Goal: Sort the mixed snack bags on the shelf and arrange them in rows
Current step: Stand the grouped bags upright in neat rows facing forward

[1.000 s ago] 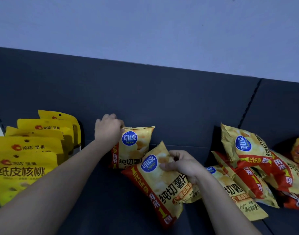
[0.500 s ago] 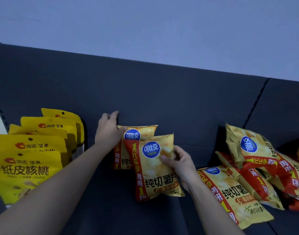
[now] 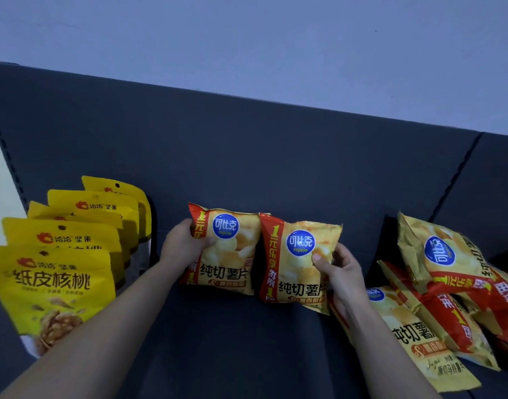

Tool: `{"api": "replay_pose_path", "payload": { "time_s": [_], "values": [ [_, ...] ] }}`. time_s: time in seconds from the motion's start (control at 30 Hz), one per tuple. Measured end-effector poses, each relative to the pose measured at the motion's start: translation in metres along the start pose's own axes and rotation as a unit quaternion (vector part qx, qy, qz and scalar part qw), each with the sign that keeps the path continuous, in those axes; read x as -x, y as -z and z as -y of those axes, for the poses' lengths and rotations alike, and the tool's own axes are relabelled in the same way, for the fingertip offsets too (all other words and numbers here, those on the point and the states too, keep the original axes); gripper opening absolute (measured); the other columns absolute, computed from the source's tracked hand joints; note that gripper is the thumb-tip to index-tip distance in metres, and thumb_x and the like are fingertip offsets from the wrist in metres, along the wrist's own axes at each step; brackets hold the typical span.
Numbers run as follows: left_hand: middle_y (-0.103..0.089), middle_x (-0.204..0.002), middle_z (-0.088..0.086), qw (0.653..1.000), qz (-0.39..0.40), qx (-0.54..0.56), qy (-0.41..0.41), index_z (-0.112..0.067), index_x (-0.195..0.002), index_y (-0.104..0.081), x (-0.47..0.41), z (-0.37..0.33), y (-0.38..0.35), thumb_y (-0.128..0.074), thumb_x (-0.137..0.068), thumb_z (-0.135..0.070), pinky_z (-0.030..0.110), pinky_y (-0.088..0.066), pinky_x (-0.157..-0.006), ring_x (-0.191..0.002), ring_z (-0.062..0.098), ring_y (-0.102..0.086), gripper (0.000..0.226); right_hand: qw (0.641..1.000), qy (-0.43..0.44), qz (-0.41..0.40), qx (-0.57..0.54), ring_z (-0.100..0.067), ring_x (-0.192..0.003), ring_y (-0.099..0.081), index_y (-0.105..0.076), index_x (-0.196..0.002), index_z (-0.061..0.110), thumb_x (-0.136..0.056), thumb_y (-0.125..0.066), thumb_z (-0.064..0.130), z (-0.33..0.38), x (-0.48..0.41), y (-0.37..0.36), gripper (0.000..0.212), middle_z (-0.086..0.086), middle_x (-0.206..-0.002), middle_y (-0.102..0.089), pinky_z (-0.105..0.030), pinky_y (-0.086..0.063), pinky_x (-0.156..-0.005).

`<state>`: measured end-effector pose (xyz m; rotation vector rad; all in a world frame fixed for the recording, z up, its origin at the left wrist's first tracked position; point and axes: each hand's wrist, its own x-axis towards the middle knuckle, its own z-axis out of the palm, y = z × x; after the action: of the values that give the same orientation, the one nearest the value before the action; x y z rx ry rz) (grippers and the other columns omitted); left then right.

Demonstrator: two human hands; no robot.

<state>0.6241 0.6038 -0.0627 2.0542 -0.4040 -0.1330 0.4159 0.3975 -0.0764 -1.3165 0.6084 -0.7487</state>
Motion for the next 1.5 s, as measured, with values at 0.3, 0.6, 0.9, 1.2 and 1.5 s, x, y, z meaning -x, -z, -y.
{"api": "replay_pose_path", "payload": {
  "time_s": [0.3,0.6,0.9,1.2,1.5],
  "values": [
    [-0.066,-0.104,0.003,0.998,-0.063,0.012,0.006,-0.016,-0.109,-0.057,0.011,0.015,0.001,-0.073,-0.083,-0.024,0.045,-0.055,-0.084,-0.098,0.023,-0.063,0.031,0.992,0.026,-0.001,0.122,-0.018,-0.105,-0.063,-0.052,-0.129,0.025,-0.092,-0.064,0.02,-0.013,-0.008,-0.011,0.038,0.005,-0.115,-0.065,-0.045,-0.054,-0.09],
    [-0.062,-0.113,0.001,0.998,-0.062,0.021,-0.018,-0.014,-0.126,-0.049,0.016,0.014,-0.001,-0.07,-0.085,-0.019,0.033,-0.051,-0.082,-0.104,0.019,-0.06,0.046,0.96,0.045,-0.019,0.276,-0.023,-0.121,-0.055,-0.04,-0.143,0.026,-0.095,-0.059,0.031,-0.01,-0.008,-0.021,0.052,0.002,-0.13,-0.057,-0.047,-0.049,-0.097],
    [-0.019,-0.155,0.015,0.966,-0.197,-0.128,-0.108,-0.011,-0.151,-0.014,0.03,-0.01,-0.01,-0.077,-0.078,-0.029,0.051,-0.026,-0.112,-0.143,0.03,-0.019,0.098,0.922,0.084,-0.05,0.375,-0.022,-0.132,-0.047,-0.031,-0.15,0.019,-0.091,-0.065,0.031,-0.002,0.012,-0.011,0.068,-0.003,-0.144,-0.05,-0.043,-0.043,-0.105],
    [-0.027,-0.152,0.009,0.924,-0.066,-0.151,-0.346,-0.019,-0.143,-0.039,0.069,-0.071,-0.054,-0.071,-0.083,-0.032,0.047,-0.029,-0.11,-0.141,0.026,-0.023,0.07,0.823,0.229,-0.147,0.499,-0.025,-0.129,-0.045,-0.048,-0.139,0.011,-0.091,-0.065,0.026,0.039,0.041,0.028,0.053,-0.008,-0.136,-0.053,-0.037,-0.037,-0.105],
    [-0.027,-0.151,0.005,0.883,0.138,-0.212,-0.395,-0.02,-0.147,-0.031,0.122,-0.111,-0.148,-0.059,-0.088,-0.045,0.04,-0.027,-0.113,-0.14,0.022,-0.022,0.07,0.76,0.21,-0.212,0.578,-0.031,-0.128,-0.043,-0.051,-0.136,0.009,-0.087,-0.063,0.016,0.074,0.032,0.118,0.051,-0.011,-0.137,-0.052,-0.042,-0.036,-0.105]
  ]
}}
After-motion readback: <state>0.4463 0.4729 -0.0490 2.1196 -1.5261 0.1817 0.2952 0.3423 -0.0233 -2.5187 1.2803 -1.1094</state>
